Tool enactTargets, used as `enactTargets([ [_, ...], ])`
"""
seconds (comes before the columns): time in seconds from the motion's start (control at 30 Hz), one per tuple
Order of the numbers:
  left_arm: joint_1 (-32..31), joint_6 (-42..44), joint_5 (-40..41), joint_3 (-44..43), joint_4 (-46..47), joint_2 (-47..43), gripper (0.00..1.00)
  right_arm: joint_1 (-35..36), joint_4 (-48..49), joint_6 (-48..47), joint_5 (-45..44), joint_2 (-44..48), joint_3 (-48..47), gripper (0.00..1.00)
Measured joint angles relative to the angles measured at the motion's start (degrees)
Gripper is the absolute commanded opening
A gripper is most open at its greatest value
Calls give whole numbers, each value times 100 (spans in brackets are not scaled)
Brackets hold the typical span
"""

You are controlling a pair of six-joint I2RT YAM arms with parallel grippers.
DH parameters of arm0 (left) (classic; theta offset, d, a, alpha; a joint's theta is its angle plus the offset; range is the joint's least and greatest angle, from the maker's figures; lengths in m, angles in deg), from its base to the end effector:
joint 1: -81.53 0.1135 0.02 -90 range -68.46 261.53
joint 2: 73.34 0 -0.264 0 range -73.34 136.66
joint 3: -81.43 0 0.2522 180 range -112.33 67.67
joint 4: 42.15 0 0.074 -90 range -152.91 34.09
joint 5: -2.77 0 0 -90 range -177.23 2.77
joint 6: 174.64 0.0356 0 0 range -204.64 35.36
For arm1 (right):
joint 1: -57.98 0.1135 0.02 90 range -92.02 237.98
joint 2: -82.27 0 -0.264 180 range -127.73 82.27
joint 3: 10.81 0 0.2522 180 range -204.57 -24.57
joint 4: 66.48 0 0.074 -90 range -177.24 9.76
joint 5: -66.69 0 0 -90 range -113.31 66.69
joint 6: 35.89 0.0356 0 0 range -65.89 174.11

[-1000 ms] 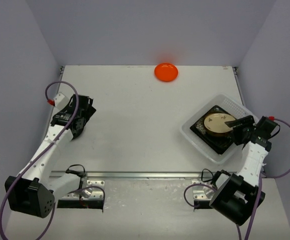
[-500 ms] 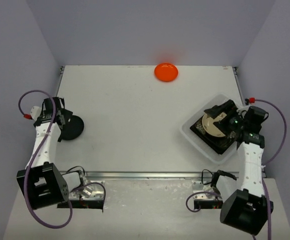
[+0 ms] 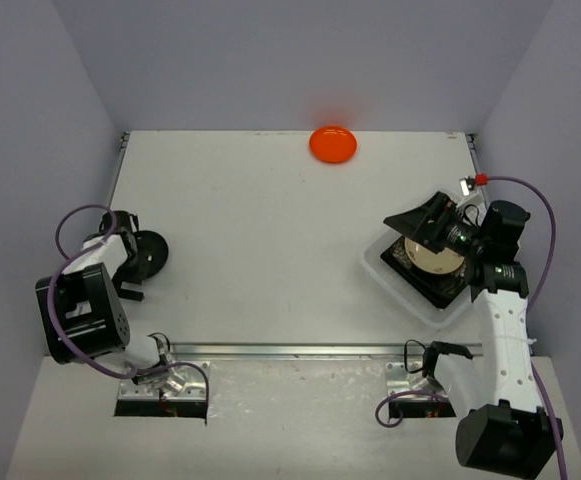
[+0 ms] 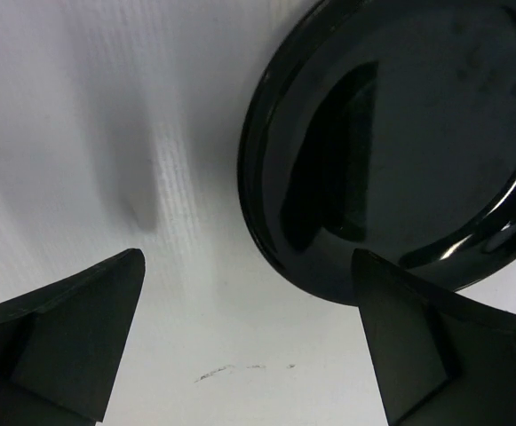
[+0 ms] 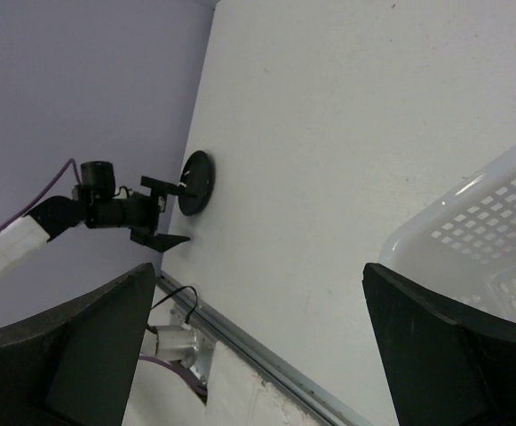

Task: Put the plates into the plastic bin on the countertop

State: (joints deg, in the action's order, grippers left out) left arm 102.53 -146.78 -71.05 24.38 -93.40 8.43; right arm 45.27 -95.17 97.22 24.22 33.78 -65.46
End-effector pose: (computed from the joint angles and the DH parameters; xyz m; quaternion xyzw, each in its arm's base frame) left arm 0.2182 0.0944 0.1644 -0.6649 0.7238 0.0883 0.1623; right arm 0.1875 -0.0154 0.3007 0.1585 0.7773 0.4567 0.4026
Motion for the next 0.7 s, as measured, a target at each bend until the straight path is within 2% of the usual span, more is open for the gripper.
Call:
enactTargets([
  [0.1,0,35,-213,19,306,390,98,0,211,94,218,11,13,99],
  [0.2,0,81,-267,-40,474,524,89,0,368,183,369,63,20,99],
  [0.23,0,92,-277,-56,485,555,83,0,401,197,402,93,21,99],
  [0.3,0,127,-282,-89,466,631,63,0,462,213,453,153,21,99],
  [0.37,0,206,-277,-114,467,736,52,0,536,242,507,202,21,99],
  [0.43,0,222,-283,-136,522,875,31,0,586,276,533,228,21,99],
  [0.57,18,123,-402,-115,1121,995,5,0,589,328,550,241,21,99],
  [0.6,20,117,-480,-132,1307,1015,0,0,588,338,550,243,21,99],
  [0.7,10,109,-760,-137,1825,1029,0,0,587,353,553,268,21,99],
])
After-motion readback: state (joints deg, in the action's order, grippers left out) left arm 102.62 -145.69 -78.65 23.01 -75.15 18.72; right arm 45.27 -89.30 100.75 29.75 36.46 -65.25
